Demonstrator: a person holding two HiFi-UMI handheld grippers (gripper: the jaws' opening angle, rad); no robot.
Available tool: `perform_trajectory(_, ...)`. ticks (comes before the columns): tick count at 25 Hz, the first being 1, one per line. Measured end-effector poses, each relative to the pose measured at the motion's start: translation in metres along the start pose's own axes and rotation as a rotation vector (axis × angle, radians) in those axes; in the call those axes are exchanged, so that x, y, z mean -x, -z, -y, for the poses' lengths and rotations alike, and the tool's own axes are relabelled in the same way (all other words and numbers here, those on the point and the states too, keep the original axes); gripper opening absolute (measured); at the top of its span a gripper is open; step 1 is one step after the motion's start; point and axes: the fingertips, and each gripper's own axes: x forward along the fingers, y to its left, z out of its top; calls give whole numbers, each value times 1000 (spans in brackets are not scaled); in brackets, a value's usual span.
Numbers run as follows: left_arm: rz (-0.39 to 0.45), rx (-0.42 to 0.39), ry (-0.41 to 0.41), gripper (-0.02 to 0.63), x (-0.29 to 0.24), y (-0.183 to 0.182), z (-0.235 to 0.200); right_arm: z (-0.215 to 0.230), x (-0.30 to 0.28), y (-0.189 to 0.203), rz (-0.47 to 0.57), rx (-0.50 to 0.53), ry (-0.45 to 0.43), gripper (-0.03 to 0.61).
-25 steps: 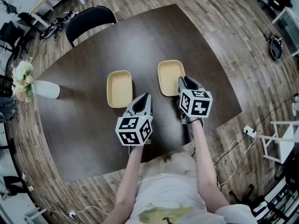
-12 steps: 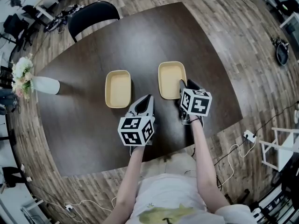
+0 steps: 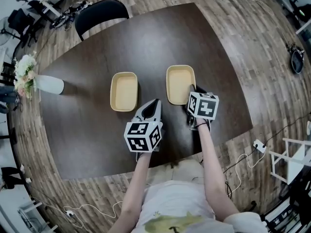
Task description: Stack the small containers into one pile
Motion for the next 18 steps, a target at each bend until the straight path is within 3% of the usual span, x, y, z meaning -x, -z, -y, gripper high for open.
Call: perform_trajectory(18,45,-5,-10,25,42,-10,-28,-33,28,-15,71,-180,1,40)
